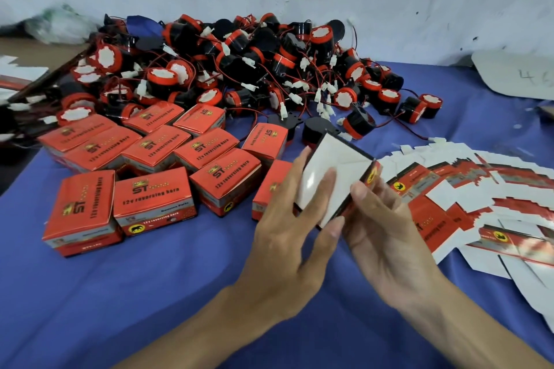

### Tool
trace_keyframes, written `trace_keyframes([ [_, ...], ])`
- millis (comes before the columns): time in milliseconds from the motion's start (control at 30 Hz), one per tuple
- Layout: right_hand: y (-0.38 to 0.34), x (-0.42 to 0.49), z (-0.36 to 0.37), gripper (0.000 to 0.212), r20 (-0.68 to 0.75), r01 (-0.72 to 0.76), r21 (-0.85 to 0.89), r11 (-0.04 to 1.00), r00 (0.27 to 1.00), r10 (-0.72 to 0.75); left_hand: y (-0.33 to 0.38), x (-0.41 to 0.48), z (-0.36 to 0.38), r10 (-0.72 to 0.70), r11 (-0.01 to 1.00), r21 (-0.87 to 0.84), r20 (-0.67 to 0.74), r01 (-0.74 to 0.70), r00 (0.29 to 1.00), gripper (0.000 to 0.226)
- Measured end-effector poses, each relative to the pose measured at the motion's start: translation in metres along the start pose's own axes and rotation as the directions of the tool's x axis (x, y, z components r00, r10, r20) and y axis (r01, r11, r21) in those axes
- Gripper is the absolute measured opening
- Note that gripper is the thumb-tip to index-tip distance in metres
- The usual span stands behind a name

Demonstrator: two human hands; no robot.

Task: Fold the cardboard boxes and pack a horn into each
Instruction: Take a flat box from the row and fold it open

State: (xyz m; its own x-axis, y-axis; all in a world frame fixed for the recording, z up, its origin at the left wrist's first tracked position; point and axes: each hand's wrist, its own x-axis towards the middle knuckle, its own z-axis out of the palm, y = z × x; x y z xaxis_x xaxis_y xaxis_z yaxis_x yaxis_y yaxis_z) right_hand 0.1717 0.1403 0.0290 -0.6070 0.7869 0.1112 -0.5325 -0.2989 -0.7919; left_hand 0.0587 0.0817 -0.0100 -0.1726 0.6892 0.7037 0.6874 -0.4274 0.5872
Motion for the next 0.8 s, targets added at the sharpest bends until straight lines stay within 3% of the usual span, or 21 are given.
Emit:
trace_keyframes([
  [67,-0.007,0.003,0.001,0.034,-0.004,0.159,-0.302,0.94,0.986,-0.168,0.0,0.0,-0.002,-0.032,0.999,-0.031,0.063,0.034,0.998,0.057],
  [100,-0.011,0.004,-0.002,0.041,0.03,0.237,-0.537,0.81,0.964,-0.263,0.0,0.001,-0.004,-0.049,0.996,-0.065,0.055,0.052,0.997,0.061],
  [133,-0.015,0.005,-0.006,0.048,0.109,0.286,-0.749,0.598,0.943,-0.314,0.0,0.003,-0.006,-0.065,0.992,-0.105,0.029,0.067,0.997,0.067],
  [200,-0.02,0.007,-0.015,0.05,0.34,0.372,-0.918,0.139,0.917,-0.207,0.002,0.005,-0.009,-0.1,0.975,-0.201,-0.012,0.095,0.995,0.073],
  [233,-0.022,0.006,-0.019,0.045,0.438,0.439,-0.898,0.001,0.895,-0.086,0.004,0.004,-0.009,-0.118,0.958,-0.262,0.007,0.116,0.993,0.073],
  [267,-0.024,0.004,-0.021,0.039,0.5,0.501,-0.863,-0.07,0.865,0.028,0.007,0.002,-0.007,-0.13,0.94,-0.312,0.05,0.139,0.99,0.073],
  [333,-0.031,0.0,-0.024,0.026,0.524,0.54,-0.837,-0.092,0.838,0.155,0.01,-0.004,-0.003,-0.146,0.92,-0.345,0.143,0.187,0.979,0.073],
  [433,-0.041,-0.001,-0.029,0.022,0.523,0.546,-0.835,-0.072,0.827,0.206,0.007,-0.007,0.003,-0.214,0.87,-0.392,0.248,0.3,0.945,0.073],
  [567,-0.032,0.001,-0.029,0.011,0.627,0.667,-0.713,-0.214,0.744,0.231,-0.005,-0.002,0.003,-0.236,0.834,-0.41,0.34,0.37,0.91,0.075],
  [700,-0.015,0.003,-0.028,0.016,0.717,0.724,-0.628,-0.285,0.681,0.151,-0.023,0.009,-0.01,-0.085,0.968,-0.182,0.408,0.173,0.909,0.081],
  [800,-0.002,0.008,-0.031,0.026,0.779,0.759,-0.572,-0.31,0.621,0.085,-0.036,0.015,-0.021,-0.014,0.998,-0.041,0.462,0.037,0.887,0.081],
])
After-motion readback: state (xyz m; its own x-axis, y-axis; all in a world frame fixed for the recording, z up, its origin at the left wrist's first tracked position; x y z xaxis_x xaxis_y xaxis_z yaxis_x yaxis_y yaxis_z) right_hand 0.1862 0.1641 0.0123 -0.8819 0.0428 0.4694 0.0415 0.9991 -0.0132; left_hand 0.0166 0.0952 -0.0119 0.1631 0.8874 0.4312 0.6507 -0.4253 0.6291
